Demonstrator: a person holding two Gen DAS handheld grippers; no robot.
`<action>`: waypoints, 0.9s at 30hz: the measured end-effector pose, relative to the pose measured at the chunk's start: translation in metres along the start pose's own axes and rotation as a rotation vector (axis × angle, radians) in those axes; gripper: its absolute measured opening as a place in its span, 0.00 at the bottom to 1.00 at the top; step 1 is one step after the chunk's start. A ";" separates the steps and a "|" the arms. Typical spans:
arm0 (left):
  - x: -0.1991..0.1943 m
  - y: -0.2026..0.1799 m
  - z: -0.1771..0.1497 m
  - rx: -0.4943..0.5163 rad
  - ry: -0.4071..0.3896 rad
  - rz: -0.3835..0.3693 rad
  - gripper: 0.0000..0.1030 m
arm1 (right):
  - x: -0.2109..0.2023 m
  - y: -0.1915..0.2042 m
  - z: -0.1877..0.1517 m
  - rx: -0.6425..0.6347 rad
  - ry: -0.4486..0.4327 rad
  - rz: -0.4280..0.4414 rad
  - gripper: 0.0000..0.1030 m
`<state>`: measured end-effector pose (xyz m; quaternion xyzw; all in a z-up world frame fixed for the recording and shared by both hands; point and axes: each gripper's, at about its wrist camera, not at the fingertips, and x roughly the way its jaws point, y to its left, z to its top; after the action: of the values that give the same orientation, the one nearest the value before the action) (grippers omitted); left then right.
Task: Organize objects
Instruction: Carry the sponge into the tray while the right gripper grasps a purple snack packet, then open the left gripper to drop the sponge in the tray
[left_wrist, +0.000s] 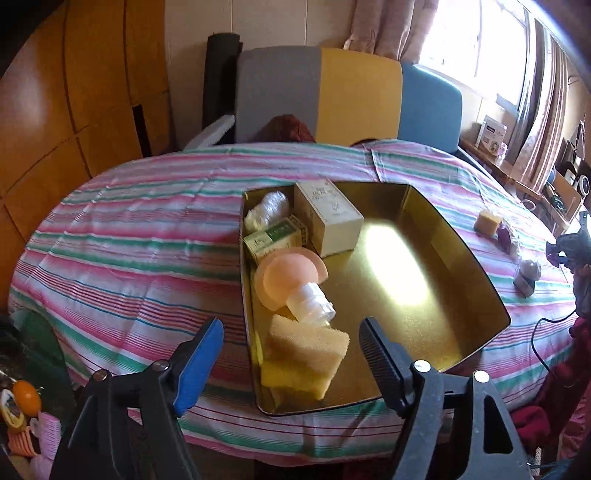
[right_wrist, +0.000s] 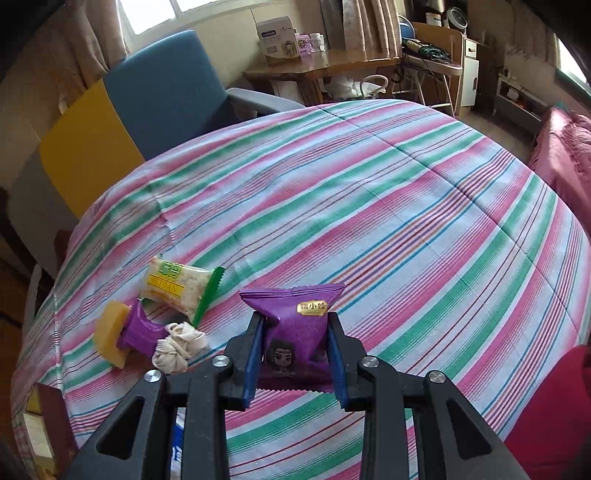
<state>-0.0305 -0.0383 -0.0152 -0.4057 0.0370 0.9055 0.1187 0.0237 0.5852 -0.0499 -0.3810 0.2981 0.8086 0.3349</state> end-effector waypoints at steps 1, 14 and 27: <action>-0.005 0.001 0.002 -0.003 -0.018 0.009 0.75 | -0.005 0.003 0.000 -0.008 -0.007 0.015 0.31; -0.009 0.013 -0.002 -0.058 -0.028 -0.002 0.76 | -0.120 0.168 -0.046 -0.402 -0.072 0.343 0.31; -0.016 0.030 -0.008 -0.098 -0.057 0.034 0.76 | -0.153 0.334 -0.204 -0.832 0.138 0.594 0.31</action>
<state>-0.0222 -0.0718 -0.0096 -0.3842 -0.0040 0.9194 0.0844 -0.0738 0.1873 0.0424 -0.4334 0.0678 0.8920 -0.1095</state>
